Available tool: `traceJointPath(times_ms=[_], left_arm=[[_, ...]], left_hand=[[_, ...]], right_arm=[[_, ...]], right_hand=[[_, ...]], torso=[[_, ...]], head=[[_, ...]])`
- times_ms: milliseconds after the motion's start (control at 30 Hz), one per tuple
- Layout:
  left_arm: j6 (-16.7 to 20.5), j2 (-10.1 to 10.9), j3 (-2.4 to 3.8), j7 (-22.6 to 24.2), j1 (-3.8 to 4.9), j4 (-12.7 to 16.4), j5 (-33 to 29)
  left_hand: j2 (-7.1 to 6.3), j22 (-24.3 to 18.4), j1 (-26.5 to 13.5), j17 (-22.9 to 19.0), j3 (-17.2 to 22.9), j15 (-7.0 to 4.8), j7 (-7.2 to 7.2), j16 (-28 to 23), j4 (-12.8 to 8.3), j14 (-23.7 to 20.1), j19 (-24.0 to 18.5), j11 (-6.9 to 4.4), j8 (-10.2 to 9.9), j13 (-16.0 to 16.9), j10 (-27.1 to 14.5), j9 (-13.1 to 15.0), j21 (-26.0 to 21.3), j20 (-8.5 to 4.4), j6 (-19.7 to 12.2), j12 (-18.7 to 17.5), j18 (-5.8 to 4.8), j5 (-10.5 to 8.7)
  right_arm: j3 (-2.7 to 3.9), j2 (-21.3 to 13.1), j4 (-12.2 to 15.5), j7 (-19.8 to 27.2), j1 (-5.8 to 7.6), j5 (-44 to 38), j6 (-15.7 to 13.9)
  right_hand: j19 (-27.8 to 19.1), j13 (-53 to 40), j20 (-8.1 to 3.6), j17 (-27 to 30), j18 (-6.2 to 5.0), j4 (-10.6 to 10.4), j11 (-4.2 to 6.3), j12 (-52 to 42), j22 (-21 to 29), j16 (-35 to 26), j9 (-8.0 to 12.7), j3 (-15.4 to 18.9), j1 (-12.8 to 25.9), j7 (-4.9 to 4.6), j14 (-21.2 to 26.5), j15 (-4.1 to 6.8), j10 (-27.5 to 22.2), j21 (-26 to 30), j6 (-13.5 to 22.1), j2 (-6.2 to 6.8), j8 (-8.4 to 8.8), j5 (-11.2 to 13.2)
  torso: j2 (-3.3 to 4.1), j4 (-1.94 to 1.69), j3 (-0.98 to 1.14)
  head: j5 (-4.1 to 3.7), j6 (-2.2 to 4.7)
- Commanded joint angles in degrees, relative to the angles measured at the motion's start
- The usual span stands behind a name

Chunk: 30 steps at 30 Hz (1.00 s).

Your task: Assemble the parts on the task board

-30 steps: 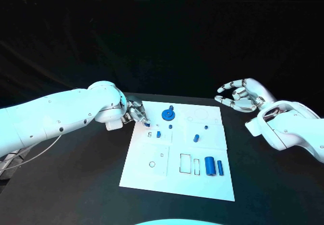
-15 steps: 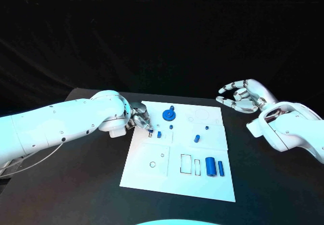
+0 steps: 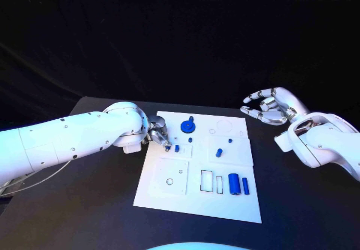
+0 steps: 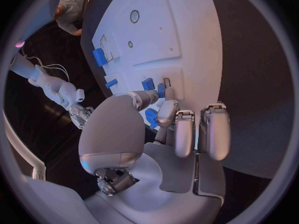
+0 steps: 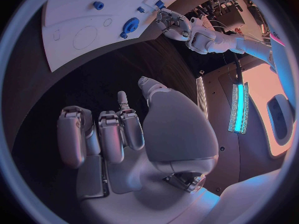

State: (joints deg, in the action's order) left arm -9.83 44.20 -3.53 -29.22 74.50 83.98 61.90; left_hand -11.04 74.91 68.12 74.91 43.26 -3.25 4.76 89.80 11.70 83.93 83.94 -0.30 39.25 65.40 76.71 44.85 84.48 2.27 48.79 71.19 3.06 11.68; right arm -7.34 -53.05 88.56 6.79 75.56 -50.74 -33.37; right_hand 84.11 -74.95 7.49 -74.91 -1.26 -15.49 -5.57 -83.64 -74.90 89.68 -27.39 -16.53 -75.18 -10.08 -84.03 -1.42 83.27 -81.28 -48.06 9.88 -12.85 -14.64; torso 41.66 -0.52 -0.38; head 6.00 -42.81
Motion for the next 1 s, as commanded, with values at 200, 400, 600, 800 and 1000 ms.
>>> traceJointPath(times_ms=[200,400,600,800,1000], left_arm=[[-3.6,-0.1,-0.1,-1.5,-0.03,0.2,1.7],[-3.8,-0.1,-0.16,-2.0,-0.04,0.2,1.9],[-3.4,0.0,-0.2,-2.3,-0.04,0.2,2.0],[-2.6,0.1,-0.21,-2.5,-0.04,0.0,2.3],[-2.3,0.0,-0.22,-2.6,-0.05,0.1,2.4]], left_hand=[[-0.18,4.5,-0.8,15.1,9.9,-0.45,-0.68,0.2,-9.5,6.1,0.9,-0.05,0.5,0.0,0.2,0.8,0.4,-0.44,0.5,0.3,-0.65,0.94],[-0.29,4.6,-1.0,15.1,10.0,-0.48,-0.72,0.2,-9.6,6.1,0.9,-0.08,0.6,0.1,0.3,0.9,0.4,-0.47,0.5,0.4,-0.65,1.39],[-0.29,4.6,-1.0,15.1,10.0,-0.48,-0.72,0.2,-9.6,6.1,0.9,-0.08,0.6,0.1,0.3,0.9,0.4,-0.47,0.5,0.4,-0.65,1.39],[-0.29,4.6,-1.0,15.1,10.1,-0.49,-0.74,0.2,-9.6,6.1,0.9,-0.09,0.7,0.1,0.3,1.0,0.4,-0.48,0.5,0.4,-0.66,1.52],[-0.27,4.7,-1.1,15.1,10.1,-0.5,-0.75,0.2,-9.6,6.1,0.9,-0.11,0.7,0.2,0.3,1.0,0.4,-0.48,0.5,0.5,-0.68,1.61]], right_arm=[[0.01,0.0,0.0,0.4,-0.05,-0.5,0.7],[0.01,0.0,0.0,0.4,-0.05,-0.5,0.7],[0.01,0.0,0.0,0.4,-0.06,-0.5,0.7],[0.01,0.0,0.0,0.4,-0.06,-0.5,0.6],[0.01,0.0,0.1,0.4,-0.06,-0.5,0.6]], right_hand=[[0.1,-7.6,-0.47,-14.6,-1.17,-0.3,0.44,-0.2,-7.8,0.2,-0.1,0.1,0.4,0.22,-5.8,0.4,0.0,0.2,0.1,-0.14,-0.2,-0.1],[0.1,-7.6,-0.47,-14.6,-1.17,-0.3,0.44,-0.2,-7.8,0.2,-0.1,0.1,0.4,0.22,-5.8,0.4,0.0,0.2,0.1,-0.14,-0.2,-0.1],[0.1,-7.6,-0.47,-14.6,-1.17,-0.3,0.44,-0.2,-7.8,0.2,-0.1,0.1,0.4,0.22,-5.8,0.4,0.0,0.2,0.1,-0.14,-0.2,-0.1],[0.1,-7.6,-0.47,-14.6,-1.17,-0.3,0.44,-0.2,-7.8,0.2,-0.1,0.1,0.4,0.22,-5.8,0.4,0.0,0.2,0.1,-0.14,-0.2,-0.1],[0.1,-7.6,-0.49,-14.6,-1.17,-0.4,0.46,-0.3,-7.8,0.2,0.0,0.2,0.5,0.23,-5.8,0.42,0.1,0.2,0.2,-0.16,-0.3,-0.2]], torso=[[-0.06,-0.01,-0.02],[-0.07,-0.07,0.0],[-0.02,0.02,-0.01],[-0.01,0.02,0.0],[0.01,0.0,-0.01]], head=[[0.09,-0.04],[0.09,-0.04],[0.17,-0.07],[0.19,-0.12],[0.13,-0.2]])
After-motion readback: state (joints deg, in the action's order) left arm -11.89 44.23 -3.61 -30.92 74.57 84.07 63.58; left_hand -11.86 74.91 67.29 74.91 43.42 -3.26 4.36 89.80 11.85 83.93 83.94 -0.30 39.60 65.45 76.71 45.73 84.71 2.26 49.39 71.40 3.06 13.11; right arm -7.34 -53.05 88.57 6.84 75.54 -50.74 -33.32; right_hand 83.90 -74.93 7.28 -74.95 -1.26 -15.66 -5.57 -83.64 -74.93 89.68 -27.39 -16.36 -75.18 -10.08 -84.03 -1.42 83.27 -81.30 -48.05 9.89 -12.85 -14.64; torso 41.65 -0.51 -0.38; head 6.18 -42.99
